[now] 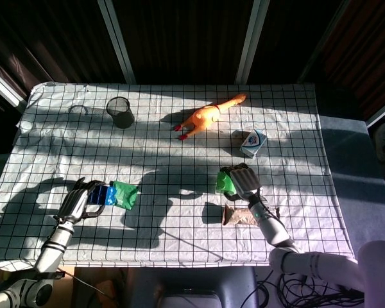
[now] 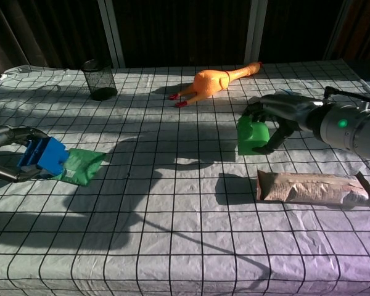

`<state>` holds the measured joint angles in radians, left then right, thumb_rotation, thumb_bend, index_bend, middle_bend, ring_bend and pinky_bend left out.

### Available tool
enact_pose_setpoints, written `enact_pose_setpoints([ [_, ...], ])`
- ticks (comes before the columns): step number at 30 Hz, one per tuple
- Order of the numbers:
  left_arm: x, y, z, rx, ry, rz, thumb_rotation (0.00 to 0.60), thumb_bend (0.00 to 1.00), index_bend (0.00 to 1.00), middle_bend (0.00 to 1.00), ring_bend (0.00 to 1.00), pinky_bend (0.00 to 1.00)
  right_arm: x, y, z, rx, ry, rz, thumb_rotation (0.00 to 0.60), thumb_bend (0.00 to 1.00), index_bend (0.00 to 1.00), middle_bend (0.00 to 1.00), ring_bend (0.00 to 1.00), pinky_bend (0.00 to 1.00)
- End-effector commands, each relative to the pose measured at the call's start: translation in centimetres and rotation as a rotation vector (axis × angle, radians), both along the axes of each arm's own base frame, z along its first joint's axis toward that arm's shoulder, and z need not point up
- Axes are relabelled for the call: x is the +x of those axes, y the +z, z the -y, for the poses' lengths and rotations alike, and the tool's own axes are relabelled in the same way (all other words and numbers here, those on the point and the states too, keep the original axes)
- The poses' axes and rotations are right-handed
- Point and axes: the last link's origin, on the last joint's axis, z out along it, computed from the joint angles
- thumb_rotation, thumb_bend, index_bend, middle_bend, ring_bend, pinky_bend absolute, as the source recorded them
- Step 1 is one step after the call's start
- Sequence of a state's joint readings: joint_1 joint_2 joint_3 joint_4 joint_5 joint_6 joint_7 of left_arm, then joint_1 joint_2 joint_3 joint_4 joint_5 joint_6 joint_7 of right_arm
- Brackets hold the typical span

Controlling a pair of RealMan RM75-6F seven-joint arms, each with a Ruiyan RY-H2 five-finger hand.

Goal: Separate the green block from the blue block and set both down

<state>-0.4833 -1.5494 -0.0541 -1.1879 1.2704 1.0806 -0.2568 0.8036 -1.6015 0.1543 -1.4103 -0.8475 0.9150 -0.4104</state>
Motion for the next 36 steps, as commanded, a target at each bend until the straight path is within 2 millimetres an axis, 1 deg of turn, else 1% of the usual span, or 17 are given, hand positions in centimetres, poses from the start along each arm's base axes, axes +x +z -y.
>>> enact_pose_setpoints([
  [1,0.1,-0.3,0.1,-0.033,0.007,-0.030,0.600,0.53,0.35,0.33,0.08,0.00,-0.2,0.3,-0.1,0.024,-0.006,-0.018,0.600,0.34,0.10,0.18,0.05,0.05],
  [2,0.0,-0.4,0.2,-0.050,0.010,-0.037,0.600,0.50,0.29,0.28,0.05,0.00,-0.3,0.4,-0.2,0.033,-0.011,-0.022,0.600,0.34,0.05,0.14,0.03,0.03],
  [4,0.0,-0.4,0.4,-0.078,0.026,-0.036,0.600,0.47,0.23,0.19,0.02,0.00,-0.4,0.7,-0.3,0.047,-0.020,-0.021,0.600,0.34,0.01,0.09,0.00,0.01],
  [7,0.0,-0.4,0.4,-0.089,0.033,-0.036,0.600,0.45,0.17,0.09,0.00,0.00,-0.4,0.9,-0.3,0.051,-0.024,-0.016,0.600,0.33,0.00,0.05,0.00,0.00],
  [9,0.2,-0.1,0.6,-0.097,0.028,-0.040,0.600,0.42,0.12,0.01,0.00,0.00,-0.5,1.3,-0.4,0.064,-0.043,0.005,0.600,0.30,0.00,0.02,0.00,0.00],
  [11,0.6,0.5,1.0,-0.090,-0.009,-0.052,0.600,0.40,0.08,0.00,0.00,0.00,-0.6,2.1,-0.9,0.092,-0.053,0.022,0.600,0.26,0.00,0.00,0.00,0.00],
  [14,1.5,3.7,3.0,-0.061,-0.111,-0.080,0.600,0.37,0.04,0.00,0.00,0.00,-0.7,4.9,-2.2,0.082,-0.030,0.059,0.600,0.24,0.00,0.00,0.00,0.00],
  [16,1.7,5.5,4.0,-0.018,-0.143,-0.089,0.600,0.36,0.02,0.00,0.00,0.00,-1.1,6.7,-3.1,0.057,-0.009,0.062,0.600,0.24,0.00,0.00,0.00,0.00],
  [17,1.8,6.7,4.7,0.018,-0.163,-0.092,0.600,0.36,0.01,0.00,0.00,0.00,-1.7,8.1,-3.8,0.032,0.006,0.047,0.600,0.24,0.00,0.00,0.00,0.00],
  [19,1.7,8.5,5.8,0.077,-0.185,-0.102,0.600,0.35,0.00,0.00,0.00,0.00,-3.0,10.3,-5.2,-0.020,0.018,0.011,0.600,0.24,0.00,0.00,0.00,0.00],
  [20,1.5,9.6,6.5,0.115,-0.196,-0.117,0.600,0.35,0.00,0.00,0.00,0.00,-3.9,11.8,-6.2,-0.060,0.019,-0.014,0.600,0.24,0.00,0.00,0.00,0.00],
  [21,1.3,10.3,7.1,0.144,-0.199,-0.129,0.600,0.35,0.00,0.00,0.00,0.00,-4.6,12.9,-7.1,-0.091,0.019,-0.036,0.600,0.24,0.00,0.00,0.00,0.00],
  [23,0.6,11.7,8.5,0.206,-0.197,-0.164,0.600,0.35,0.00,0.00,0.00,0.00,-6.4,15.1,-9.3,-0.152,0.004,-0.084,0.600,0.24,0.00,0.00,0.00,0.00],
  [26,-0.3,12.7,10.6,0.245,-0.178,-0.195,0.600,0.35,0.00,0.00,0.00,0.00,-8.7,17.4,-12.2,-0.238,-0.019,-0.137,0.600,0.24,0.00,0.00,0.00,0.00],
  [29,-1.2,12.9,12.4,0.247,-0.142,-0.227,0.600,0.35,0.00,0.00,0.00,0.00,-11.2,18.9,-14.9,-0.324,-0.066,-0.168,0.600,0.24,0.00,0.00,0.00,0.00],
  [32,-2.3,12.3,13.7,0.234,-0.087,-0.244,0.600,0.34,0.00,0.00,0.00,0.00,-13.7,19.6,-17.1,-0.424,-0.122,-0.159,0.600,0.24,0.00,0.00,0.00,0.00],
  [36,-2.6,11.8,13.7,0.214,-0.058,-0.318,0.600,0.36,0.00,0.00,0.00,0.00,-15.7,19.4,-18.6,-0.498,-0.152,-0.109,0.600,0.24,0.00,0.00,0.00,0.00],
])
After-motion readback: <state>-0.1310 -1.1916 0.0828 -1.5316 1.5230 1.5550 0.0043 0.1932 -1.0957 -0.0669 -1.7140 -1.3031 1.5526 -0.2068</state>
